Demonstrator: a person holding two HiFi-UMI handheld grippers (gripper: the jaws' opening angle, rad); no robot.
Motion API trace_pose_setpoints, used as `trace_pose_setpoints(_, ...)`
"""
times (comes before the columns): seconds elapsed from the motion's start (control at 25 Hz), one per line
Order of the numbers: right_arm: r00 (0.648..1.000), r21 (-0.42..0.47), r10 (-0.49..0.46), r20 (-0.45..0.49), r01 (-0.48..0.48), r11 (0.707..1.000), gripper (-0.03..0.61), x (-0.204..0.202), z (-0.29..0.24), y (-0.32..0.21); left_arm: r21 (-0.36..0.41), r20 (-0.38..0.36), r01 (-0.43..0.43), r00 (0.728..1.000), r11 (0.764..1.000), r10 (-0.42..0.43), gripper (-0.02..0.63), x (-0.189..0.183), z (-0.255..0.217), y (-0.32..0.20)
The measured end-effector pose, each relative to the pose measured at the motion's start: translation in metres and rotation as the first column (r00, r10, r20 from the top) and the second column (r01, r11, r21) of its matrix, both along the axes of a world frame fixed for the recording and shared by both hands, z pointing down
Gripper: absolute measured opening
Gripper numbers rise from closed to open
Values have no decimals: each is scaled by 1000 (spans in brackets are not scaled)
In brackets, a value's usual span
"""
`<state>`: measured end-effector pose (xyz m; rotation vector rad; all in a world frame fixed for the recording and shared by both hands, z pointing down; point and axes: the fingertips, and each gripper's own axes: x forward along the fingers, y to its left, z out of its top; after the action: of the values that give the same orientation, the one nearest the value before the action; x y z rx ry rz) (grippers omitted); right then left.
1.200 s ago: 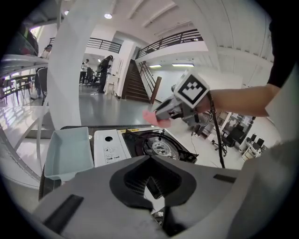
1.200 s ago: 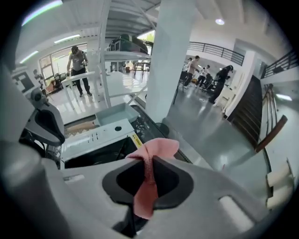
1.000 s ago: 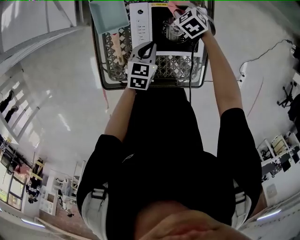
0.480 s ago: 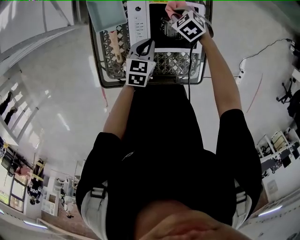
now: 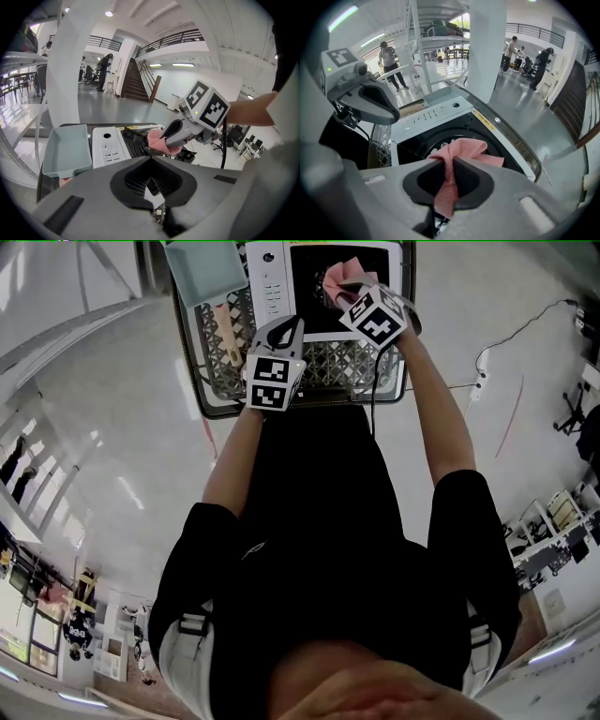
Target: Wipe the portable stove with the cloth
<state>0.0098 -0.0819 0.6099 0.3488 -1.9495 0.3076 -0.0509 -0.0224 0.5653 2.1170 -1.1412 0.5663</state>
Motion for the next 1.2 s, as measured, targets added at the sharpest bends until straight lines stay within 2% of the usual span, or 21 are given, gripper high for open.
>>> trace_pose_setpoints(0.76, 996, -14, 86, -11, -86, 996, 38, 7, 5, 90, 10, -15, -51, 999, 999, 51, 0, 5, -6, 12)
trace_pose_setpoints(1.2, 978, -7, 207, 21, -207, 978, 38, 4, 6, 113, 22, -23, -96, 995, 995, 96, 0, 7, -13, 19)
